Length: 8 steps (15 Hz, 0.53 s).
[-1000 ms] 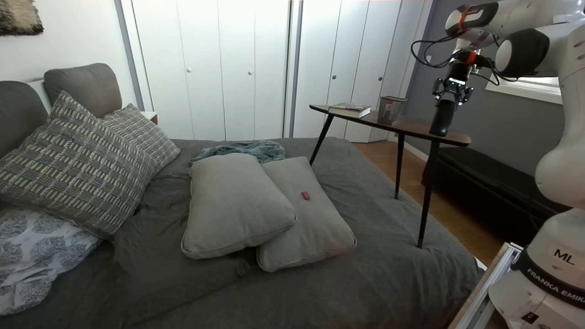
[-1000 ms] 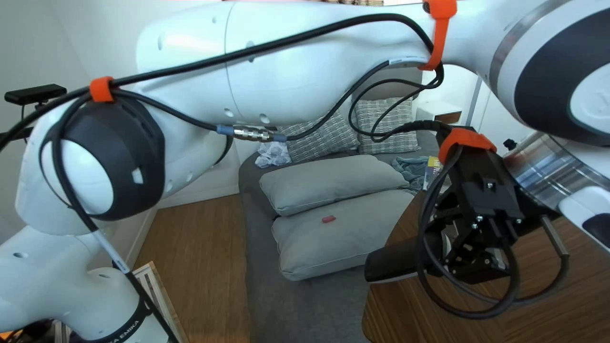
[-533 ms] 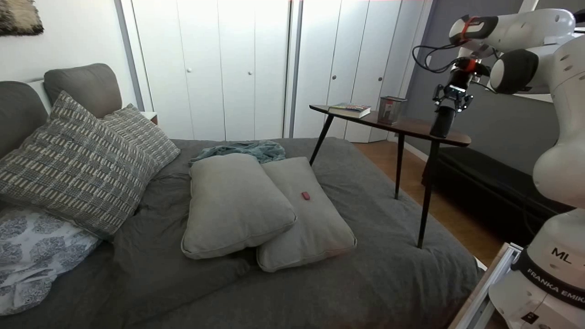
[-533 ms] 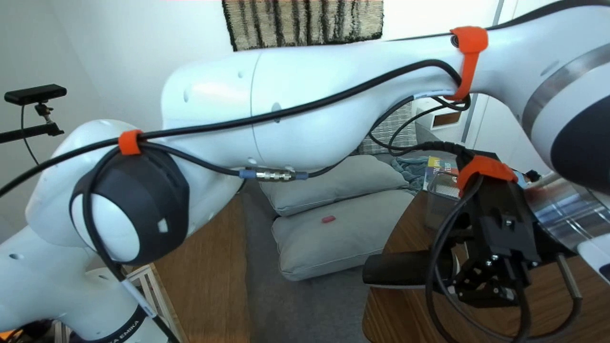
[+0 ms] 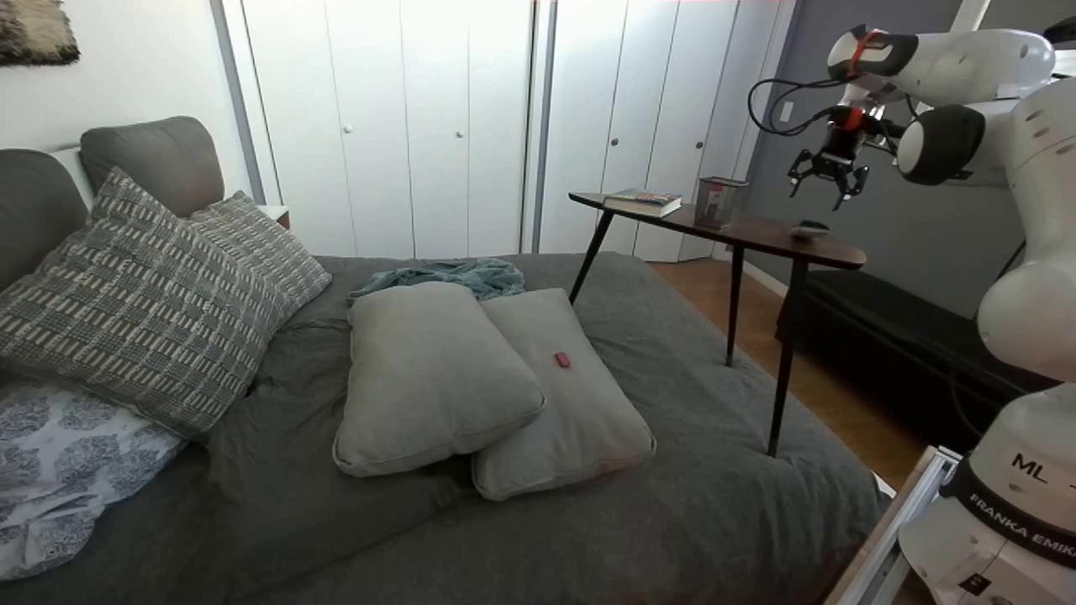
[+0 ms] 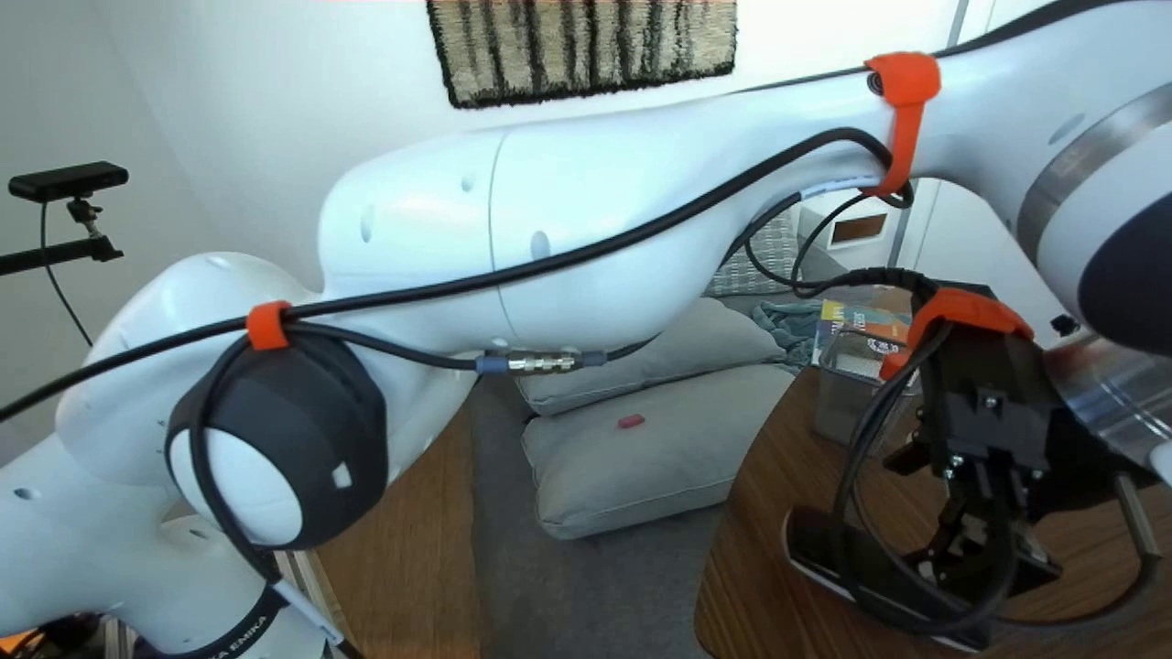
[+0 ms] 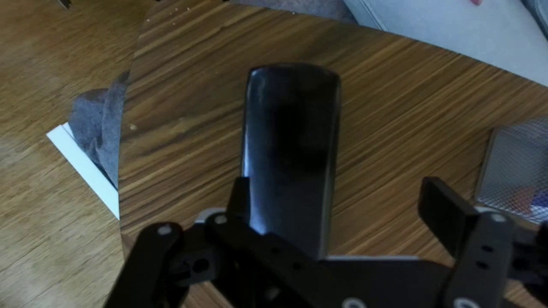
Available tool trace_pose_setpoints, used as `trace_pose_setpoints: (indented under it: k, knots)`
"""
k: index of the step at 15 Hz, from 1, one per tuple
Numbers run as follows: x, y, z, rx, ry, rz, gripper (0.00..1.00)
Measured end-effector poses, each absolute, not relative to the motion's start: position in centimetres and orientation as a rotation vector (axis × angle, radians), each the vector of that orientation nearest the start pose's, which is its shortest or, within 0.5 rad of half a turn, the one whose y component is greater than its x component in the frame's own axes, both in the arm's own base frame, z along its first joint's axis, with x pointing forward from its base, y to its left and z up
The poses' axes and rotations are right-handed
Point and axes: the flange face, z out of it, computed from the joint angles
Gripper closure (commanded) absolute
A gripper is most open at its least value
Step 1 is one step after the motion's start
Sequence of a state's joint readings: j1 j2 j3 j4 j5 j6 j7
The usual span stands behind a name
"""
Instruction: Pick up the black glasses case and put it on the table
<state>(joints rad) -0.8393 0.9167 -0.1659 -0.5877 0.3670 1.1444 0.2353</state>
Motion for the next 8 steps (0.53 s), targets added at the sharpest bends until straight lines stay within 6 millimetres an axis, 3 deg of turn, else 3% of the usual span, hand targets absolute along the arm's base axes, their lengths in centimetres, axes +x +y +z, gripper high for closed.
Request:
trace_pose_setpoints:
  k: [3, 8]
  knots:
    - [49.2, -53.0, 47.2, -2.504, 1.506, 0.348, 0.00]
    - [52.7, -46.5, 54.9, -2.798, 1.528, 0.319, 0.00]
